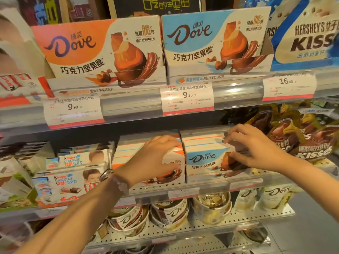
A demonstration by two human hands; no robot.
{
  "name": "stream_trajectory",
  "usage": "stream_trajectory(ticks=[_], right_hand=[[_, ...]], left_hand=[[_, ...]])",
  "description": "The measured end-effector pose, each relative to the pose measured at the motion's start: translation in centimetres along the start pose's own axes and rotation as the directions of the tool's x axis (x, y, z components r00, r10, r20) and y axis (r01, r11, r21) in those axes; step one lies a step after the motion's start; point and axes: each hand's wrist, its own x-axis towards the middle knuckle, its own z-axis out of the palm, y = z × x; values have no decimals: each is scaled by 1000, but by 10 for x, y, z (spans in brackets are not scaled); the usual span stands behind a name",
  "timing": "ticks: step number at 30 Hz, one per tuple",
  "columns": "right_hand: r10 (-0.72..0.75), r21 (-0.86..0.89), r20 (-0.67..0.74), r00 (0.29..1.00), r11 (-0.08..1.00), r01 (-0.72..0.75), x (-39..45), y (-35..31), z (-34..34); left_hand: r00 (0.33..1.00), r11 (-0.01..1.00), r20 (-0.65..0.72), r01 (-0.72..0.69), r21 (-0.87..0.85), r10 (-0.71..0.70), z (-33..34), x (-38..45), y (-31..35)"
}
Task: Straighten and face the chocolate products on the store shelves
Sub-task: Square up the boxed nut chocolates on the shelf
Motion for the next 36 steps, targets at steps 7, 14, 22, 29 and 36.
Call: stream_trajectory(ticks=[7, 14, 22, 29, 36], right_hand=[[165, 249, 77, 983, 952, -179, 42, -5, -1], [206, 88, 363, 909, 963, -253, 69, 2, -6], [273, -15, 479, 834, 953, -303, 84, -1, -2], [260, 189, 169, 951, 938, -290, 56, -11, -27], [187, -6, -231, 955, 981, -194, 37, -24, -26]], left_hand=[[1000, 994, 12, -14, 105, 13, 18, 20, 5], [998, 994, -16, -54, 99, 56, 19, 16, 4], [1000, 994, 7, -1, 112, 0, 14, 13, 7], [989, 989, -90, 122, 88, -114, -8, -6, -16], [989, 990, -54, 140, 0, -140, -27, -18, -34]])
